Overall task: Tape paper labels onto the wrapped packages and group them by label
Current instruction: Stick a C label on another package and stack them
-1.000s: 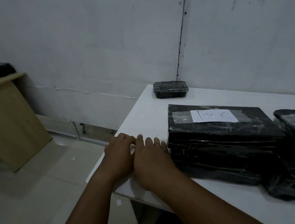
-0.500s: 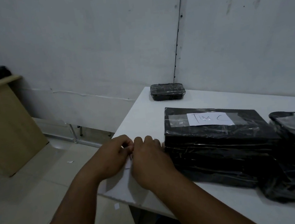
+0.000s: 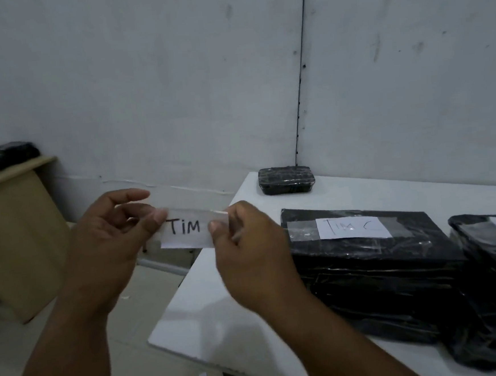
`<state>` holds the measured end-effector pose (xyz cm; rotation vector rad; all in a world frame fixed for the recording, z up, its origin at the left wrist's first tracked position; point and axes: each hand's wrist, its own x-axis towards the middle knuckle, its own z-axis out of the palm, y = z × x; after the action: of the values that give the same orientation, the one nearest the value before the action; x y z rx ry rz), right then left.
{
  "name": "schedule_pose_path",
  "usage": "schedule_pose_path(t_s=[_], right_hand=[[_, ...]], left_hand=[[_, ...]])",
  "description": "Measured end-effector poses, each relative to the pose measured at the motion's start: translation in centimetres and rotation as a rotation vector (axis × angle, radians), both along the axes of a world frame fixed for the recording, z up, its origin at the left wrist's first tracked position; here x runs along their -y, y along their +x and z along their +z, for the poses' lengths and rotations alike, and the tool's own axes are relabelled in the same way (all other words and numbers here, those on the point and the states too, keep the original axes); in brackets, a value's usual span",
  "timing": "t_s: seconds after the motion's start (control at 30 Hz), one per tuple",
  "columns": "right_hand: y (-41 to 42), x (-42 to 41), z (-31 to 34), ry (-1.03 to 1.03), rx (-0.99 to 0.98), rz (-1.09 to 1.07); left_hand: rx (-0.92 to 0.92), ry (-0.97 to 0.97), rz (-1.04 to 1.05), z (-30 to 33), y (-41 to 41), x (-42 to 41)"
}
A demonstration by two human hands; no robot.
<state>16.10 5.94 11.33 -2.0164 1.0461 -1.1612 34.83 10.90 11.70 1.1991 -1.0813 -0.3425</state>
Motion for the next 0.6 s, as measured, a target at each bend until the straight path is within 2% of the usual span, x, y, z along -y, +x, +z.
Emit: schedule_pose_path(t_s=[0.23,0.37,0.6], right_hand=[[-4.7,4.0,5.6,0.156,0.207,-0.123],[-7.7,7.0,7.1,0.272,0.316,-0.230],[-10.8,10.1,5.4,0.495,0.418,-0.308]], left_hand=[[-0.129,-0.065,0.012,2.2,-3.0,4.2],[-0.113,0.080,0.002,1.6,-4.8,9.3],[0.067,0.400,-0.071,-1.6,-7.7,19.6]])
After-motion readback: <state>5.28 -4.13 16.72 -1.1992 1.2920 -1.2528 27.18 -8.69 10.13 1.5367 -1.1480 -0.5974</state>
